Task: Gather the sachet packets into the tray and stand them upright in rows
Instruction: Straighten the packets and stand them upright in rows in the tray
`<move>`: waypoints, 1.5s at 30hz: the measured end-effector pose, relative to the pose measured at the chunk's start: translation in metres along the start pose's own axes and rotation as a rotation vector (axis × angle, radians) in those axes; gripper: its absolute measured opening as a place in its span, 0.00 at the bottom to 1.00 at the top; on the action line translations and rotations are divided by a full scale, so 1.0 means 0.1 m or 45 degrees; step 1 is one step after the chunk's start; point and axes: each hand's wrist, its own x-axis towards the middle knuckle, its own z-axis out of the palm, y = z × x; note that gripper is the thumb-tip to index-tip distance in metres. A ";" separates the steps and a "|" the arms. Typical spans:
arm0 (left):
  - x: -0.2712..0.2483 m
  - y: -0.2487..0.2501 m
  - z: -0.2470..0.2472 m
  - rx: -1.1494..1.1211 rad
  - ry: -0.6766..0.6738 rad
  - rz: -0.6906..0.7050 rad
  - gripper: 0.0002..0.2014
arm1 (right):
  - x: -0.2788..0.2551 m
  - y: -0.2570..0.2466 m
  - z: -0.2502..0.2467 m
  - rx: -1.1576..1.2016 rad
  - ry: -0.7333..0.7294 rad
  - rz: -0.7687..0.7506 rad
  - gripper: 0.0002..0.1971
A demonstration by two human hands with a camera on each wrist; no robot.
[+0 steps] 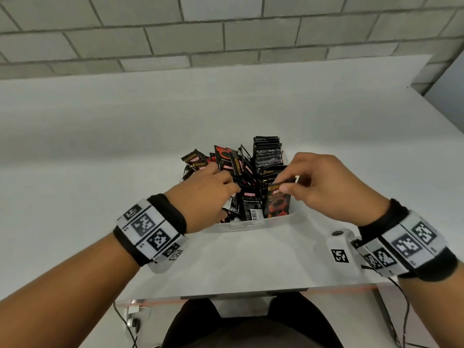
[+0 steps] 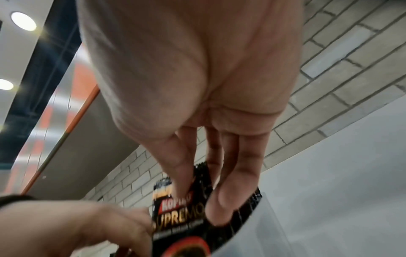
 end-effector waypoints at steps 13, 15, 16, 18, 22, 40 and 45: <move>-0.06 -0.05 -0.12 0.005 0.260 0.035 0.14 | 0.03 0.13 0.08 -0.256 -0.054 -0.044 0.17; -0.13 -0.07 -0.14 -0.024 0.416 0.046 0.12 | 0.03 0.14 0.08 -0.268 -0.047 -0.047 0.16; -0.17 -0.09 -0.16 -0.062 0.496 0.058 0.11 | 0.04 0.14 0.09 -0.268 -0.044 -0.045 0.16; -0.25 -0.12 -0.22 -0.172 0.636 0.072 0.09 | 0.04 0.13 0.10 -0.260 -0.042 -0.033 0.16; -0.38 -0.19 -0.36 -0.557 0.840 -0.109 0.09 | 0.05 0.13 0.12 -0.274 -0.067 -0.027 0.18; -0.22 0.06 -0.40 -1.726 0.605 -0.359 0.09 | 0.14 -0.25 -0.13 0.608 0.238 0.109 0.15; -0.32 -0.16 -0.35 -1.597 0.710 -0.546 0.07 | 0.07 -0.10 -0.23 0.396 0.093 0.098 0.08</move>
